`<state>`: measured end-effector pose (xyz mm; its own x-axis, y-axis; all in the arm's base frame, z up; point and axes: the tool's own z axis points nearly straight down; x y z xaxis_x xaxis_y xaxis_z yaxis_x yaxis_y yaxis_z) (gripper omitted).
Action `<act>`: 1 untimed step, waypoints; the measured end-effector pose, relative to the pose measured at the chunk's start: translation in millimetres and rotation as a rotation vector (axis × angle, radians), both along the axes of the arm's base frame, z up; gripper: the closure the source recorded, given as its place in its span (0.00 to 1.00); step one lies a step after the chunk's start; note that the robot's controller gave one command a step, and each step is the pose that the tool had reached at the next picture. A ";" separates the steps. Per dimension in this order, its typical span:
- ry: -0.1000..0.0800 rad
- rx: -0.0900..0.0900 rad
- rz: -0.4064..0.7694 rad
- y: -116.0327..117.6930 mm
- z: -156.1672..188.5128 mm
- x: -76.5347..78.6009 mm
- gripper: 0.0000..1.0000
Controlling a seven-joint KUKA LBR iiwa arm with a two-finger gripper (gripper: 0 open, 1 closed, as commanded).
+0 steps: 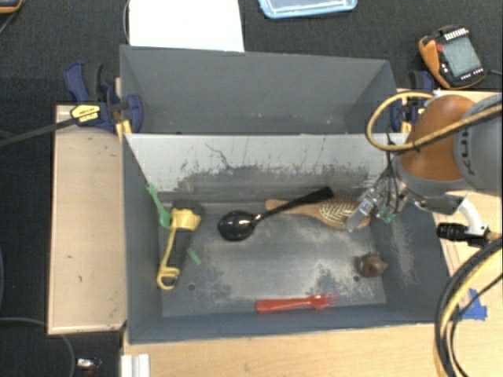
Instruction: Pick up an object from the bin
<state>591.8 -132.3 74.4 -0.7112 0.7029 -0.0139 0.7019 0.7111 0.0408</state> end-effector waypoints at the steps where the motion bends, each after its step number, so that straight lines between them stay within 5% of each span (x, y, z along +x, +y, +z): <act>1: -0.024 -0.024 0.284 -2.0 1.4 -1.8 1.00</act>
Offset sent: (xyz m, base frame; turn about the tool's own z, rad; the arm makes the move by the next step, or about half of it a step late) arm -0.0079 0.0076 -0.0044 0.1270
